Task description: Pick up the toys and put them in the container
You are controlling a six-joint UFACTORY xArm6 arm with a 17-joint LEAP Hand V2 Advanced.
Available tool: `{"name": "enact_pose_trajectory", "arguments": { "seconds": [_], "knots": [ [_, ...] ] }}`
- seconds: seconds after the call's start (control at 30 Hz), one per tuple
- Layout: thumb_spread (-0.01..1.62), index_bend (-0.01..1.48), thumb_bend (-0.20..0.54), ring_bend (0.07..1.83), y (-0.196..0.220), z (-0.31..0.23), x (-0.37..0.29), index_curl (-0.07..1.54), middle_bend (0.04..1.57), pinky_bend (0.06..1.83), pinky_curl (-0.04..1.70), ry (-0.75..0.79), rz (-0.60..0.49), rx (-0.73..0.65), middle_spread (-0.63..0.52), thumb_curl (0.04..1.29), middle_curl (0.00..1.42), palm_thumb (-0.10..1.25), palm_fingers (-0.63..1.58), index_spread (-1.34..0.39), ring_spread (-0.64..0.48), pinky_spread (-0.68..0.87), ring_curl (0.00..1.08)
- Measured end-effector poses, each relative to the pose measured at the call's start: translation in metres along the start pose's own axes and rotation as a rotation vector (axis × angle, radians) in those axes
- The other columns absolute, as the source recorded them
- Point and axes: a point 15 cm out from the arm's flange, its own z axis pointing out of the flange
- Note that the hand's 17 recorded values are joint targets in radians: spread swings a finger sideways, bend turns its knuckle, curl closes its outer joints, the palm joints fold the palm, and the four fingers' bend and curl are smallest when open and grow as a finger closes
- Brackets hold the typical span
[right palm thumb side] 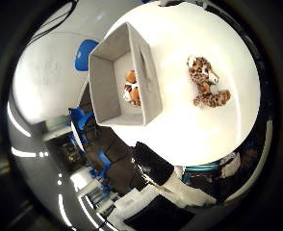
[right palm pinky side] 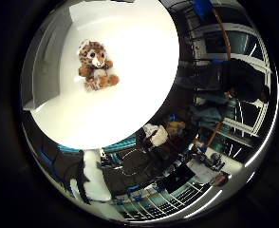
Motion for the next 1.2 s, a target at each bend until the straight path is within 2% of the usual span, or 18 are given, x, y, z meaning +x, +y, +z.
{"name": "enact_pose_trajectory", "arguments": {
  "seconds": [0.27,0.77,1.2],
  "knots": [
    [1.16,0.16,-0.019,0.38,-0.012,0.042,0.017,0.27,0.21,0.58,0.28,0.002,0.039,0.036,0.15,0.28,0.33,0.47,0.12,-0.37,0.24,0.49,0.23],
    [1.14,0.15,-0.018,0.36,-0.035,0.113,0.025,0.27,0.2,0.57,0.27,-0.008,0.055,-0.01,0.15,0.29,0.33,0.5,0.12,-0.37,0.24,0.48,0.24],
    [1.13,0.16,-0.018,0.34,-0.045,0.144,0.023,0.27,0.2,0.56,0.27,-0.009,0.05,-0.036,0.15,0.3,0.33,0.54,0.12,-0.36,0.24,0.48,0.24]
  ]
}}
